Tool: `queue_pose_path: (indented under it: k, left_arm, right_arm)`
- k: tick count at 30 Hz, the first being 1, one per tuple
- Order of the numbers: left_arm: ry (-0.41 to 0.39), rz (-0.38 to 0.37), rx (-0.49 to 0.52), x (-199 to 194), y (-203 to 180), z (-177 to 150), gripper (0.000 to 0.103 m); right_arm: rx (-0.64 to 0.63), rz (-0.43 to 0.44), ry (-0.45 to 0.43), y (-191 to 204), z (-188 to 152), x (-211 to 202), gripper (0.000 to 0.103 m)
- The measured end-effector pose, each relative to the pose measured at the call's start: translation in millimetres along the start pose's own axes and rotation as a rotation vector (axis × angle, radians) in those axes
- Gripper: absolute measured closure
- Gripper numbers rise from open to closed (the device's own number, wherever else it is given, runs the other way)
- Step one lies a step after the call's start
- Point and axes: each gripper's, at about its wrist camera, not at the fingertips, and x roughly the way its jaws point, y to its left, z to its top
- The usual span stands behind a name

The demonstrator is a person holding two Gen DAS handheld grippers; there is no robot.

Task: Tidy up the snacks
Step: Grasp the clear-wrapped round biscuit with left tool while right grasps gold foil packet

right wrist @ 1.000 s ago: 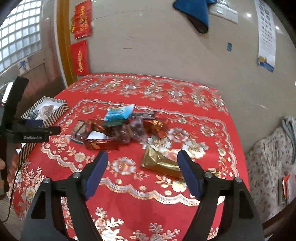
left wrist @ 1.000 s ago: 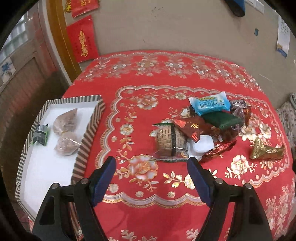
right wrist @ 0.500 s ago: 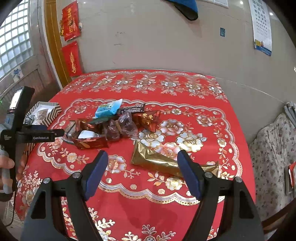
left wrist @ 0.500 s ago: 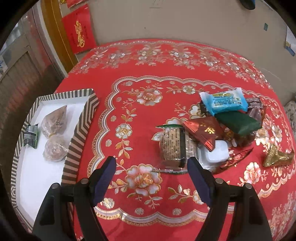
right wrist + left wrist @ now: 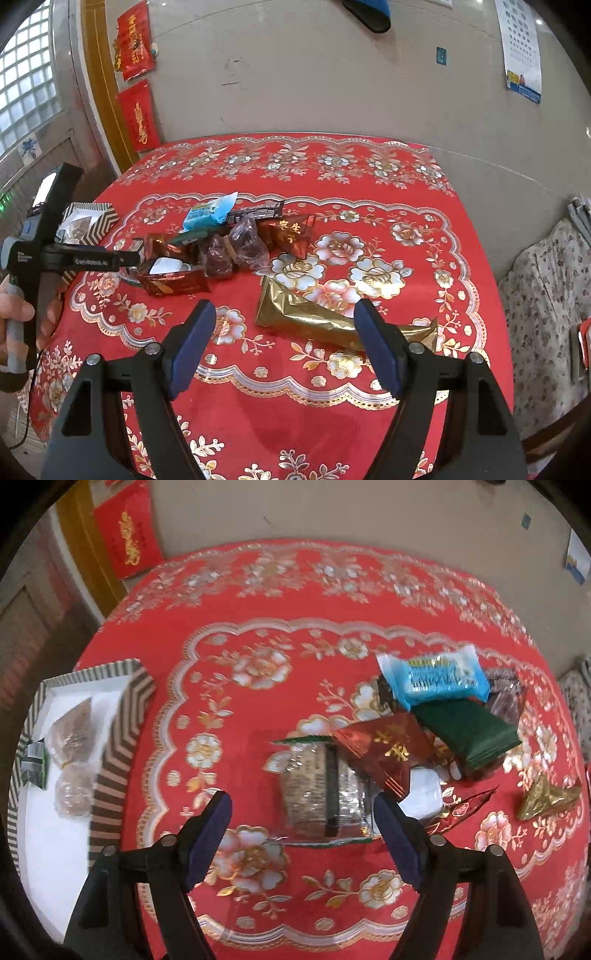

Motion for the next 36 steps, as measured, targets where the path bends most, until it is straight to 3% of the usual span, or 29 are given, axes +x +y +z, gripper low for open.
queue_pose_path:
  k: [8, 16, 19, 22, 33, 36]
  left_arm:
    - [0.033, 0.018, -0.028, 20.0, 5.2, 10.6, 0.023]
    - [0.032, 0.016, -0.015, 19.9, 6.0, 11.6, 0.025]
    - [0.028, 0.025, 0.007, 19.6, 4.8, 10.7, 0.03]
    - [0.029, 0.015, 0.019, 18.5, 6.2, 11.6, 0.034]
    - [0.041, 0.017, 0.034, 20.7, 5.5, 15.3, 0.032]
    - [0.035, 0.017, 0.044, 19.3, 5.6, 12.3, 0.037]
  right_arm:
    - [0.025, -0.002, 0.0, -8.0, 0.4, -0.3, 0.026]
    - [-0.045, 0.001, 0.029, -11.9, 17.4, 11.4, 0.026]
    - [-0.179, 0.093, 0.091, -12.9, 29.7, 28.2, 0.026]
    - [-0.373, 0.117, 0.155, -11.6, 26.7, 43.7, 0.026]
    - [-0.473, 0.135, 0.324, -41.9, 2.5, 79.9, 0.026]
    - [-0.441, 0.125, 0.346, -42.8, -5.3, 85.0, 0.068]
